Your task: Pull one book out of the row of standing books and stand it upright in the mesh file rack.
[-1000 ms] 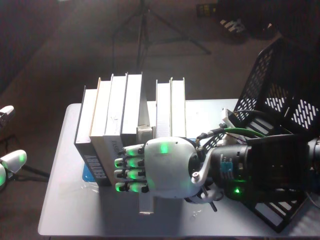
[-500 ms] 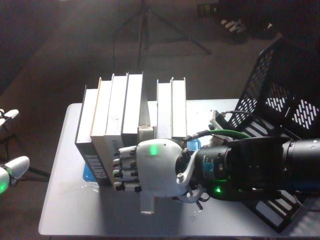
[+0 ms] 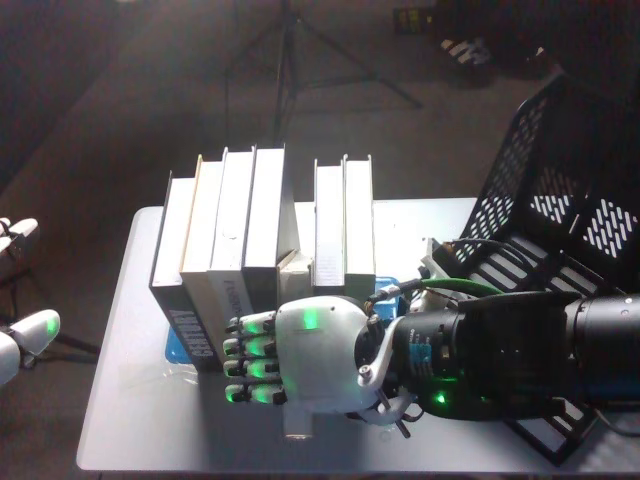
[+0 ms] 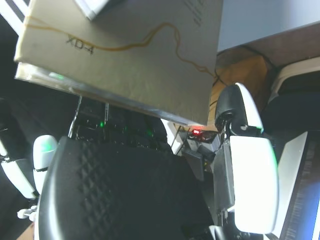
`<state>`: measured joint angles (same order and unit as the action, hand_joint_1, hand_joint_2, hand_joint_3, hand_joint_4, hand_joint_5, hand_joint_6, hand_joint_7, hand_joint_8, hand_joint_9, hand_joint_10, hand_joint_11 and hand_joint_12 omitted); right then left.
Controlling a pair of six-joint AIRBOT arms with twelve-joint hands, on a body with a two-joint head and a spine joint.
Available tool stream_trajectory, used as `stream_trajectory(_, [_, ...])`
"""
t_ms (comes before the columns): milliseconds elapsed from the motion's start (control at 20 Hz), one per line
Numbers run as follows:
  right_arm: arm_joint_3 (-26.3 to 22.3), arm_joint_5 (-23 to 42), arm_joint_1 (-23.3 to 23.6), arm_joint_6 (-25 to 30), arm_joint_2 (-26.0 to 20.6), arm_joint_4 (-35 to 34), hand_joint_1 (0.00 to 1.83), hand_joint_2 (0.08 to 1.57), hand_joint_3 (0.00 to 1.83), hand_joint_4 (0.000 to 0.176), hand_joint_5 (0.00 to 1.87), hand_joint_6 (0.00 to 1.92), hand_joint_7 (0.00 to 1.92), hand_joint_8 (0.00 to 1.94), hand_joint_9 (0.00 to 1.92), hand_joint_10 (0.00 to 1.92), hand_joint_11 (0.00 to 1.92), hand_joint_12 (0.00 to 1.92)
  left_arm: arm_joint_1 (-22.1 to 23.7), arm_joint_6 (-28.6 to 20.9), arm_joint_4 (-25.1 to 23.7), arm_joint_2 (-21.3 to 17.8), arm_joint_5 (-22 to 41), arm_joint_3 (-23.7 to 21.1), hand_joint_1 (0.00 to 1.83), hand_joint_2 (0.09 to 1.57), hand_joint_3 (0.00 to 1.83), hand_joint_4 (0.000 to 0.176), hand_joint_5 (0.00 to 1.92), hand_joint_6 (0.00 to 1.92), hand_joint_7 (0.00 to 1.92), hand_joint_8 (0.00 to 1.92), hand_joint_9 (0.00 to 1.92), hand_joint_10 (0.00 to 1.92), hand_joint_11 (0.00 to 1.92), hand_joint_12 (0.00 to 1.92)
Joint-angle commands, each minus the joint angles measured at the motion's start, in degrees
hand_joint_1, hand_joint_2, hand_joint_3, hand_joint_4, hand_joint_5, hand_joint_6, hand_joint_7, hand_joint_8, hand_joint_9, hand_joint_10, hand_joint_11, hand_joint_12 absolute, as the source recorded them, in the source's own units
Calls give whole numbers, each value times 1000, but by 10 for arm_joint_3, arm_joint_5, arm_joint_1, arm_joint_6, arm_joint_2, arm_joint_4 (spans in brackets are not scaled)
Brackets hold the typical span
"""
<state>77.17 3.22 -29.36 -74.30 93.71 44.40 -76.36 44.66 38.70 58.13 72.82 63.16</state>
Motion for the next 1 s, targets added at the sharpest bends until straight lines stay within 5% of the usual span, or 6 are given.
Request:
stream_trajectory(0, [0,23,-5,-4,-3,2,694,1127,0,0,0,0,31,4,51,9,0,336,0,-3,4,0,67,4,298,1396,2,29,63,8,0,0,0,0,0,0])
stream_trajectory(200, [6,20,-6,-4,2,8,694,1127,0,0,0,0,31,3,51,9,0,335,0,-3,5,2,67,5,299,1393,1,19,78,13,0,0,0,0,0,0])
stream_trajectory(250, [7,19,-6,-4,2,9,694,1127,0,0,0,0,31,3,52,8,0,335,0,-4,4,2,67,6,267,1402,3,34,63,1,0,0,0,0,0,0])
stream_trajectory(350, [11,15,-6,-4,4,15,694,1127,0,0,0,0,31,3,52,8,0,334,2,-4,3,3,67,7,296,1403,0,18,70,4,0,0,0,0,0,0])
stream_trajectory(700, [22,6,-6,-4,6,21,694,1127,0,0,0,0,32,2,52,7,0,333,8,-7,-2,9,64,14,322,1407,2,13,82,3,0,0,0,0,0,0])
stream_trajectory(950, [24,7,-6,-4,-3,16,694,1127,0,0,0,0,32,2,53,6,0,333,45,-7,-36,21,29,38,318,1407,1,26,86,2,0,0,0,0,0,0])
